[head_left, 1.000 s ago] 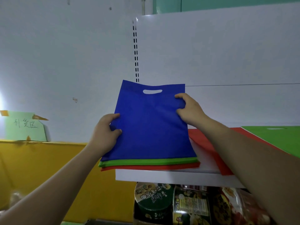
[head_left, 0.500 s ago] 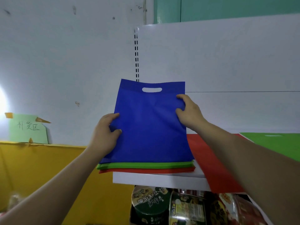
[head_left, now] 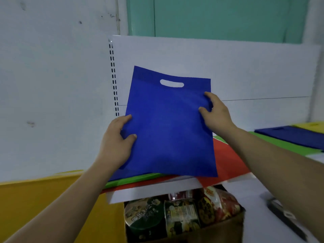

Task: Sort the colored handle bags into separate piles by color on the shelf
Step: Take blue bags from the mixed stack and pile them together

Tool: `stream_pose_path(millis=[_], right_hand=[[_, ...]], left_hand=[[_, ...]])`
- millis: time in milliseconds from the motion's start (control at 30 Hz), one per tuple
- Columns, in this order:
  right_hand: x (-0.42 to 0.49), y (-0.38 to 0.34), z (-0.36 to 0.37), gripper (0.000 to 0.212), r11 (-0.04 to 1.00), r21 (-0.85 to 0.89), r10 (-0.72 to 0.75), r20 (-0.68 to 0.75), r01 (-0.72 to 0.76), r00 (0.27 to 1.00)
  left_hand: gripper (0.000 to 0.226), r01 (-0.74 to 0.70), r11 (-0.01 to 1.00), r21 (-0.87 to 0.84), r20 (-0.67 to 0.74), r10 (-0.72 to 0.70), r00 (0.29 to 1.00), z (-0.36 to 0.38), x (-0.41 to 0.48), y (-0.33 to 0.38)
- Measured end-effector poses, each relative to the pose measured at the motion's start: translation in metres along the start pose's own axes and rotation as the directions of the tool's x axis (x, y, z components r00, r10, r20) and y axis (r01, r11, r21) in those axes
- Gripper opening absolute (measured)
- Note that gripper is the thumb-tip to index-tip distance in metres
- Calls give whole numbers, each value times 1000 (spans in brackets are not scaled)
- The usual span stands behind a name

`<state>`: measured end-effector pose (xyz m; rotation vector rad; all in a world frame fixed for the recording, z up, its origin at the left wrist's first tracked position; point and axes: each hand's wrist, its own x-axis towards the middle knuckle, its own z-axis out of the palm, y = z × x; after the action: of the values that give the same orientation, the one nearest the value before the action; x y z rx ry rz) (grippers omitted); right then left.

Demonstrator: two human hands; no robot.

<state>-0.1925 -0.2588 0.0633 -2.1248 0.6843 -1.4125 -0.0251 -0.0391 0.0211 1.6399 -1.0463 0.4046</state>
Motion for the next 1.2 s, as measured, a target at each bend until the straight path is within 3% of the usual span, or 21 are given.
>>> stream_pose_path(millis=[233, 467, 833, 1200], right_hand=[[-61, 15, -88, 52, 970, -197, 107, -190, -145, 976], [-135, 22, -218, 49, 906, -301, 179, -366, -298, 913], [-251, 30, -452, 48, 775, -360, 236, -596, -519, 767], [-315, 61, -566, 47, 692, -334, 232, -737, -640, 635]], left_hand=[[51, -66, 968, -244, 204, 117, 972, 49, -23, 35], [51, -18, 912, -411, 401, 198, 894, 124, -76, 115], [53, -23, 800, -600, 500, 398, 769, 245, -195, 300], [52, 40, 721, -691, 576, 517, 633, 344, -260, 404]])
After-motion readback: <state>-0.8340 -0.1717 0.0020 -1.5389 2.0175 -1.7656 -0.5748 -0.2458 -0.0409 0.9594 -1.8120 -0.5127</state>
